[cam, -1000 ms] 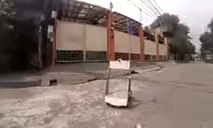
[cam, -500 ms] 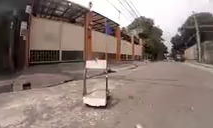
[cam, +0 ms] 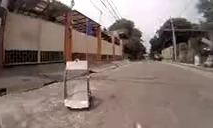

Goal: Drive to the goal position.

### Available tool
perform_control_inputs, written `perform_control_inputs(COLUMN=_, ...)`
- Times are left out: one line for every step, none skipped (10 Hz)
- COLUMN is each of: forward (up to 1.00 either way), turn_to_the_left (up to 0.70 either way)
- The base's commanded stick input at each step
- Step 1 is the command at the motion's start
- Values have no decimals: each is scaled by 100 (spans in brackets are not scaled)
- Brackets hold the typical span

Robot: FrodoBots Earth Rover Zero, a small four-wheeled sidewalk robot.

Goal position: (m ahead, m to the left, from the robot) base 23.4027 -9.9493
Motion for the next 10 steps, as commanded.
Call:
perform_control_inputs(forward=0, turn_to_the_left=-96)
perform_control_inputs(forward=0, turn_to_the_left=-96)
perform_control_inputs(forward=0, turn_to_the_left=-96)
perform_control_inputs(forward=0, turn_to_the_left=-21)
perform_control_inputs(forward=37, turn_to_the_left=0)
perform_control_inputs(forward=87, turn_to_the_left=0)
perform_control_inputs(forward=100, turn_to_the_left=0)
perform_control_inputs(forward=100, turn_to_the_left=-23)
perform_control_inputs(forward=100, turn_to_the_left=-29)
perform_control_inputs(forward=100, turn_to_the_left=-29)
